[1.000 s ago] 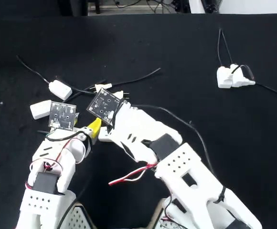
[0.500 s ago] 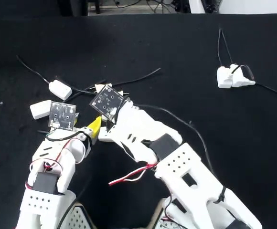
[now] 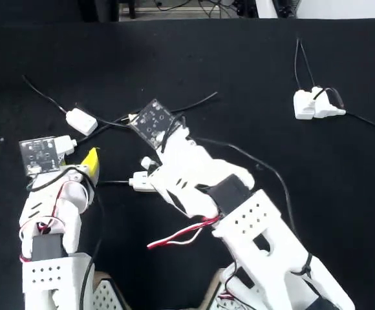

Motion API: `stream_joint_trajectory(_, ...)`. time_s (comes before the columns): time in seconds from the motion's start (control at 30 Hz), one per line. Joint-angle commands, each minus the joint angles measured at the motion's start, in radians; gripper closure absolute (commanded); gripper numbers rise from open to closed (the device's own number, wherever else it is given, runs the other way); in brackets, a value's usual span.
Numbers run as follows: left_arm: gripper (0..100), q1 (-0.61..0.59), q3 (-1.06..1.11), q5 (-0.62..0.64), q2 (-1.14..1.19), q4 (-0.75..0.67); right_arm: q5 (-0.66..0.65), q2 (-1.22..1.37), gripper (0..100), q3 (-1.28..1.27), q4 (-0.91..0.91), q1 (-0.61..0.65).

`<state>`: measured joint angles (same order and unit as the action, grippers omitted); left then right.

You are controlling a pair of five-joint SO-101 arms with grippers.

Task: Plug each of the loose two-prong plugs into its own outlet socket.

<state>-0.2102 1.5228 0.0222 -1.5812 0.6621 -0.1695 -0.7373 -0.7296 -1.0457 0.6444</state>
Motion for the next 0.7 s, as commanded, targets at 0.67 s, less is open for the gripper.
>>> stream_joint_trajectory(0.67, 77, -0.022, -0.025, 0.041, -0.011, -0.005, 0.371, 0.636, 98.8, 0.584, -0.362, -0.15)
